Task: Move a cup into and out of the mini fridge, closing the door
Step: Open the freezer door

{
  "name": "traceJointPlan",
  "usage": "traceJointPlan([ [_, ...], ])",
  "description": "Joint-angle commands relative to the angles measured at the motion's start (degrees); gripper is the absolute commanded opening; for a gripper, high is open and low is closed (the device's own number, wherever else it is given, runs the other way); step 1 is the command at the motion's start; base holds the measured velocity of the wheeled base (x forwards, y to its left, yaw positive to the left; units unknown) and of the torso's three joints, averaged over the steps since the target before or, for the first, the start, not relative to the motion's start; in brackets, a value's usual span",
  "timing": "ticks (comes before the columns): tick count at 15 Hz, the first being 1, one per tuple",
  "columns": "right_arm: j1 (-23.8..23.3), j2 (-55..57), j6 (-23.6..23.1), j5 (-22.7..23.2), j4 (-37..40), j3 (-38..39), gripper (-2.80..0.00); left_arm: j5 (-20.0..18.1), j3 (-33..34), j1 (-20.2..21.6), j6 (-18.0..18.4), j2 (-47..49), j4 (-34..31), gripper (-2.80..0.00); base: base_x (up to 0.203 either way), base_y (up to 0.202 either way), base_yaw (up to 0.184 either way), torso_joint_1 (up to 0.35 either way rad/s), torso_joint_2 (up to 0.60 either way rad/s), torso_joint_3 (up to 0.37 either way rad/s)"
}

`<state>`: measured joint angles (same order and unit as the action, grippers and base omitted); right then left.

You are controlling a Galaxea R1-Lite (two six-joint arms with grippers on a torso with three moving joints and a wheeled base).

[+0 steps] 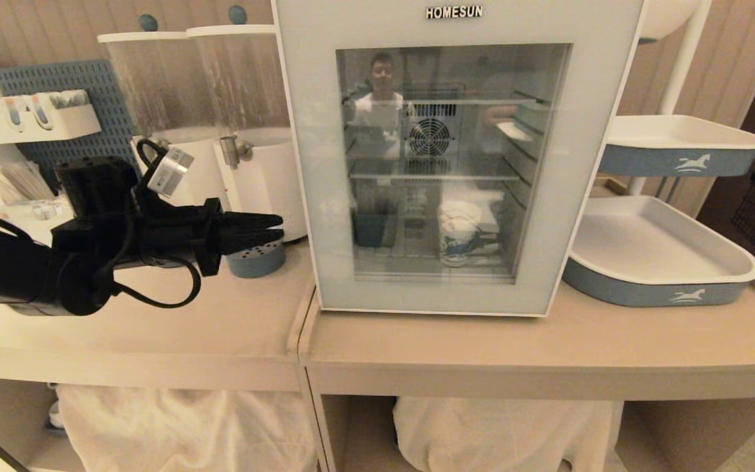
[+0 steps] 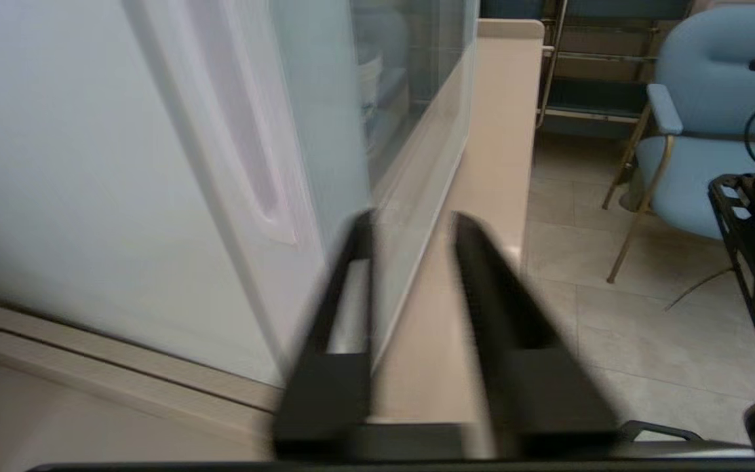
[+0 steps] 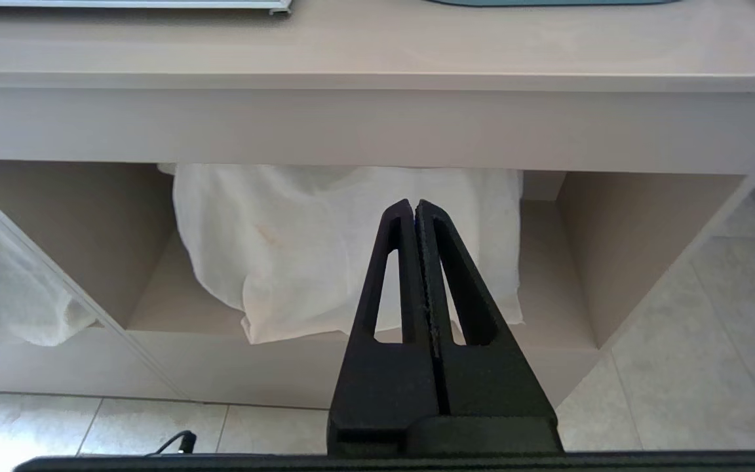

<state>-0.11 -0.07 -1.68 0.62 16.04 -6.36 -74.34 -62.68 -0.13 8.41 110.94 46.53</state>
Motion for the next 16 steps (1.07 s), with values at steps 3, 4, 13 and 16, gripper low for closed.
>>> traceJointPlan([
  [3, 0.0, 0.1, -0.1, 0.0, 0.1, -0.1, -2.8, -0.8, 3.0, -0.4, 2.6, -1.1, 2.0, 0.0, 0.0, 0.0, 0.0, 0.0, 0.0, 0.0],
  [4, 0.0, 0.1, -0.1, 0.0, 0.1, -0.1, -2.8, -0.7, 3.0, -0.6, 2.7, -1.2, 1.9, 0.0, 0.0, 0.0, 0.0, 0.0, 0.0, 0.0],
  [13, 0.0, 0.1, 0.2, 0.0, 0.1, -0.1, -2.8, -3.3, -13.8, -1.7, -0.3, 9.7, -3.1, 0.0, 0.0, 0.0, 0.0, 0.0, 0.0, 0.0],
  [16, 0.0, 0.1, 0.3, 0.0, 0.1, -0.1, -2.8, -3.4, -15.4, -2.5, -0.1, 11.9, -3.0, 0.0, 0.0, 0.0, 0.0, 0.0, 0.0, 0.0],
])
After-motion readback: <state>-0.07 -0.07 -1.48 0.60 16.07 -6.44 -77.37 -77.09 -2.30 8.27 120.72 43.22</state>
